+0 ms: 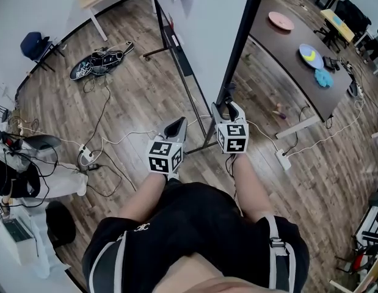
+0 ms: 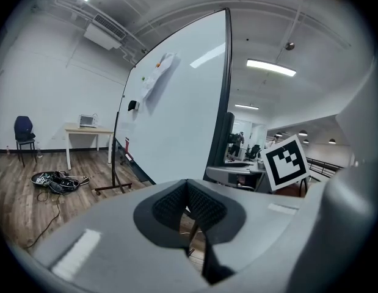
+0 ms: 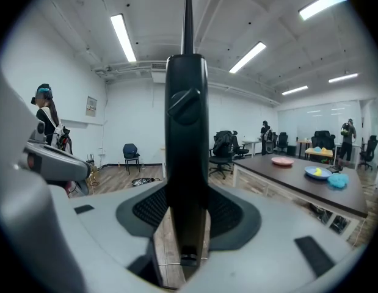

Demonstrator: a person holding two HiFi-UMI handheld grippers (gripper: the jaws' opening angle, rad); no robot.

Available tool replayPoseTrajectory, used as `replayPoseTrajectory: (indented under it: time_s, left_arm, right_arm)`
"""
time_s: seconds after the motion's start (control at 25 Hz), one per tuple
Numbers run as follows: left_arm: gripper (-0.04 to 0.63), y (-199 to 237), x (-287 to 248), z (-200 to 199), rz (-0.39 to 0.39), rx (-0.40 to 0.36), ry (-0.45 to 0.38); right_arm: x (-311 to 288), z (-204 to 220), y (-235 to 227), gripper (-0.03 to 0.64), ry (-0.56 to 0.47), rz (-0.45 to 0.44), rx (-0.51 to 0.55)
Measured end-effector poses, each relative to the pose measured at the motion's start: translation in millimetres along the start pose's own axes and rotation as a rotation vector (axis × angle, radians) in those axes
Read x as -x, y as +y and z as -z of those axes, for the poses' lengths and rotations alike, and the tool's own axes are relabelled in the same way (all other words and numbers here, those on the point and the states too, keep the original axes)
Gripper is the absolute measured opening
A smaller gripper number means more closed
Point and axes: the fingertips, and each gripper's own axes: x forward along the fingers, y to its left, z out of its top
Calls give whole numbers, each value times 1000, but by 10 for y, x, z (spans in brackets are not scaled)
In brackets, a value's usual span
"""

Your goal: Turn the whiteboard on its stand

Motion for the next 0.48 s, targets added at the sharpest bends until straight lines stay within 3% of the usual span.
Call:
replayPoseTrajectory:
  time_s: [0.48]
  left_arm:
    - [9, -543, 80, 137, 14, 3, -13]
  right_arm:
    - [660, 208, -149, 199, 18, -45, -5]
